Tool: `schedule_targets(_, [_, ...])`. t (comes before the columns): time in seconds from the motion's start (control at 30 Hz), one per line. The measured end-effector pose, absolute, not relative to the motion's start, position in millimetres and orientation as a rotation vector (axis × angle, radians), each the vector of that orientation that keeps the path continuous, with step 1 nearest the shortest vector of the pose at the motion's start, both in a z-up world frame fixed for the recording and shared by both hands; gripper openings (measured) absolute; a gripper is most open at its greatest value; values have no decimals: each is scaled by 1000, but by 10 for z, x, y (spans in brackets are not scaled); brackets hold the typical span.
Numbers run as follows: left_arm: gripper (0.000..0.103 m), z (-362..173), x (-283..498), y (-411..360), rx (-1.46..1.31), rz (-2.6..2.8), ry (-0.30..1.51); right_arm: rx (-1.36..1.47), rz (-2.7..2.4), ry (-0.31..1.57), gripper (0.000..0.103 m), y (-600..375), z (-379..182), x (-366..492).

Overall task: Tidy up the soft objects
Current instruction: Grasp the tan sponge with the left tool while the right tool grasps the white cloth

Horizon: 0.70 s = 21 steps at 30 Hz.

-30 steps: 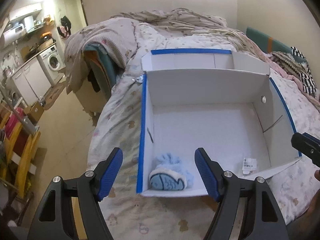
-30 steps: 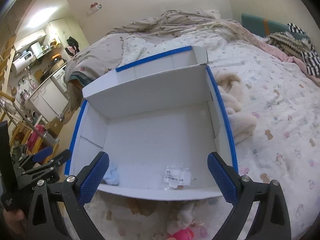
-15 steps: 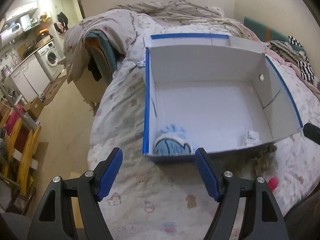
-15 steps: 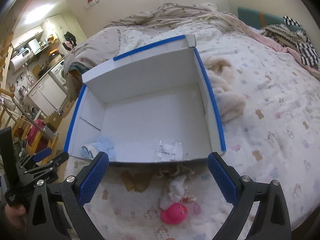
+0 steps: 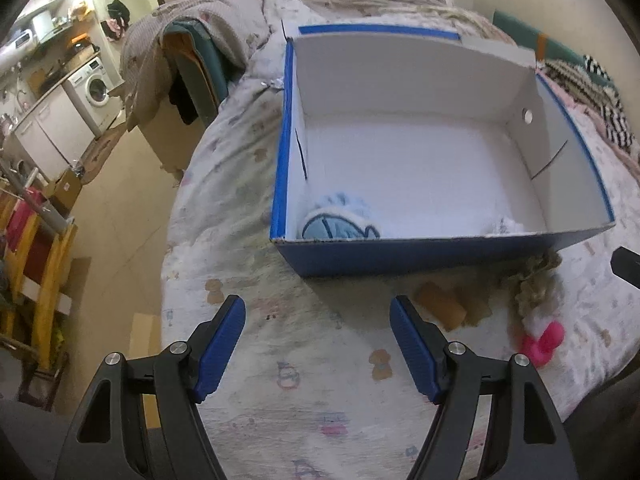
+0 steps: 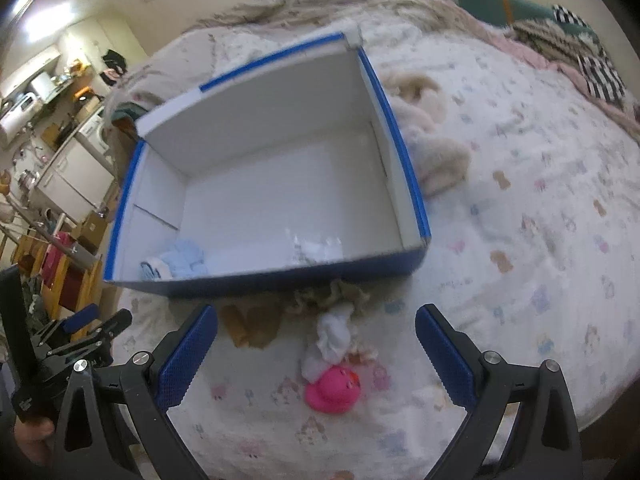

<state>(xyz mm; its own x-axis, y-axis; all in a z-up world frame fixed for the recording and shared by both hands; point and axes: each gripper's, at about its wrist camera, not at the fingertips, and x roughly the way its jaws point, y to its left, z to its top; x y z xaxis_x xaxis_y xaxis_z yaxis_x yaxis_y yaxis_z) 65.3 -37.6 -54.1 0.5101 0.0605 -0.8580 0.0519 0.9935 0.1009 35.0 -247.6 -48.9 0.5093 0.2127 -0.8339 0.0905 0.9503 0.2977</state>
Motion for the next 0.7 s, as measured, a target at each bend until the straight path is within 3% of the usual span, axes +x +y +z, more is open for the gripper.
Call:
schedule_targets(0.17, [72, -674, 682, -439, 106, -20, 1102, 345, 12, 1144, 103, -2554, -705, 371])
schedule_targets(0.7, [72, -1202, 984, -760, -4, -111, 1289, 385, -35, 1234, 103, -2662, -965, 505])
